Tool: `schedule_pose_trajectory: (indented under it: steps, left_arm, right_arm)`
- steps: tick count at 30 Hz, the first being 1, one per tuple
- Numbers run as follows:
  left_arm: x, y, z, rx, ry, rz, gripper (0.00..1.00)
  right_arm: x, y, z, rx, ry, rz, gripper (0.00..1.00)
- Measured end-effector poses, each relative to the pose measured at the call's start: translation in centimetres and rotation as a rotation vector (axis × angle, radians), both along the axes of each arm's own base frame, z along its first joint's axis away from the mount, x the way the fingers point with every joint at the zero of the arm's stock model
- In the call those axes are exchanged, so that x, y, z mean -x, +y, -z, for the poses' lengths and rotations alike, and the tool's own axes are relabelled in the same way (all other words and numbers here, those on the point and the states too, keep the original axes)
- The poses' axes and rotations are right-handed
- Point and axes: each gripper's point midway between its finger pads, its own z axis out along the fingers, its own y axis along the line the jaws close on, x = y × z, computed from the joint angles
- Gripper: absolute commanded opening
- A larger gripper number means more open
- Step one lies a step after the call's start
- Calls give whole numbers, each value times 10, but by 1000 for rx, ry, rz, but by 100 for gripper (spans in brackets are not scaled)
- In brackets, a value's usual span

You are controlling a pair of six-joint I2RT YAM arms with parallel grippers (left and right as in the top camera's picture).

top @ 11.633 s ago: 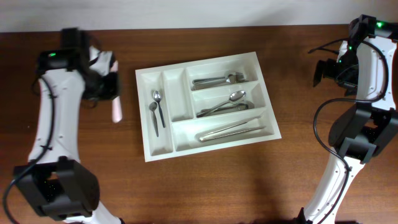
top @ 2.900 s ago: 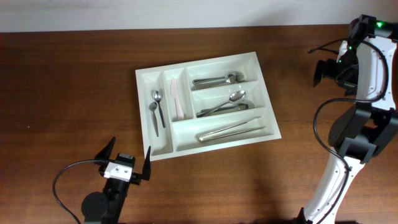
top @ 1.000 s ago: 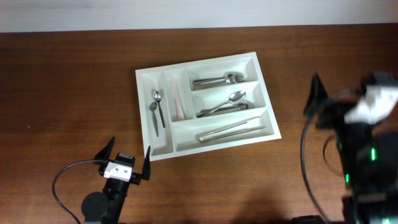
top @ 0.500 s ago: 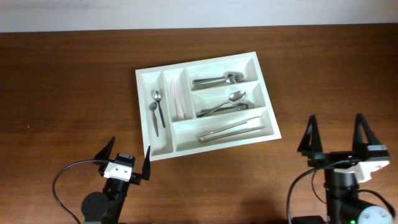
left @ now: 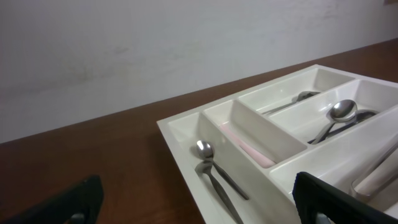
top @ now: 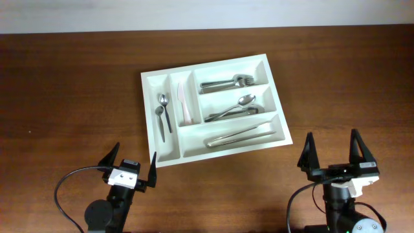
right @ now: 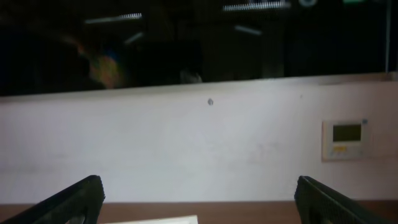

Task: Pack container

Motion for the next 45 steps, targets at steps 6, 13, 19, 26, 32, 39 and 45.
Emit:
schedule_pose_trajectory:
  steps: [6,13,19,26,32,39,45]
  left_arm:
    - [0,0,0,0,0,0,99]
    - [0,0,0,0,0,0,99]
    - [0,0,0,0,0,0,99]
    - [0,0,0,0,0,0,99]
    - [0,0,0,0,0,0,99]
    - [0,0,0,0,0,0,99]
    - [0,0,0,0,0,0,99]
  right_arm:
    - [1,0,1,0,-3,-1,99]
    - [-9,0,27,1,51,-1,99]
    - [-23,1,74,2,153,-1,99]
    - [-29,1,105,5,244,-1,99]
    - [-30,1,144,7,398,-4,99]
    - [-30,1,150,8,421,-4,99]
    - [-30,1,150,8,421,-4,99]
